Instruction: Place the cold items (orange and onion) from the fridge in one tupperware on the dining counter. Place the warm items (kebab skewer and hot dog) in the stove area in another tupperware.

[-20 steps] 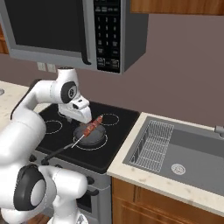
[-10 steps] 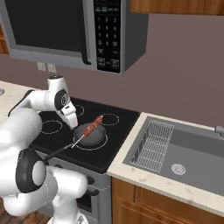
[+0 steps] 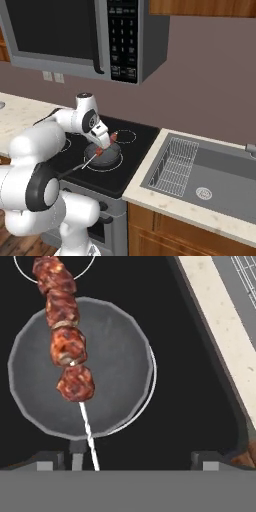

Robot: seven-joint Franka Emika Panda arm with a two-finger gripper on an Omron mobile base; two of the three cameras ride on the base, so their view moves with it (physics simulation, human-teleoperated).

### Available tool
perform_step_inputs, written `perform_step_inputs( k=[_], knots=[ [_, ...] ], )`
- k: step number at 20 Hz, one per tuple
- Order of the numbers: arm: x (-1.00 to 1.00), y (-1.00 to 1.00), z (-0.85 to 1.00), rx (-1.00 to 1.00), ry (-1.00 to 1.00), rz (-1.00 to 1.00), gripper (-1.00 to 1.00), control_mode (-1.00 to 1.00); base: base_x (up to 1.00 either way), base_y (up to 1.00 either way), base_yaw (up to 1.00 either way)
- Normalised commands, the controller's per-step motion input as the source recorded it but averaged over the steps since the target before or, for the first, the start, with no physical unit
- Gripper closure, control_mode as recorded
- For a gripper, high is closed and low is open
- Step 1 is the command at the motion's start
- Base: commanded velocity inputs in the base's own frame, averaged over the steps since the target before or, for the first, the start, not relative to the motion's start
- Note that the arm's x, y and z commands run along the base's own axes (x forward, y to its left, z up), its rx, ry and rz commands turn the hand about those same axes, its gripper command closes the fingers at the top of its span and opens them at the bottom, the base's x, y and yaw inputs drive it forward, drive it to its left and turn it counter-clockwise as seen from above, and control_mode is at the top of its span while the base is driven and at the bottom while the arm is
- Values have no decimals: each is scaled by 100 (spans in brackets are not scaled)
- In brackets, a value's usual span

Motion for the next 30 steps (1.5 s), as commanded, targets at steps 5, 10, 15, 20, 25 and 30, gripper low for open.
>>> perform_step_inputs(
  k=[5,10,15,20,25,30],
  knots=[
    [33,-6,-39,0,-1,18,-100,-100,0,0,0],
    [35,0,-43,0,-5,13,-100,-100,0,0,0],
    [54,0,-23,1,-7,11,-100,-100,0,0,0],
    [53,0,-13,3,-11,11,-100,-100,0,0,0],
    [34,2,-31,0,-8,8,-100,-100,0,0,0],
    [7,7,-43,0,-1,1,-100,-100,0,0,0]
  ],
)
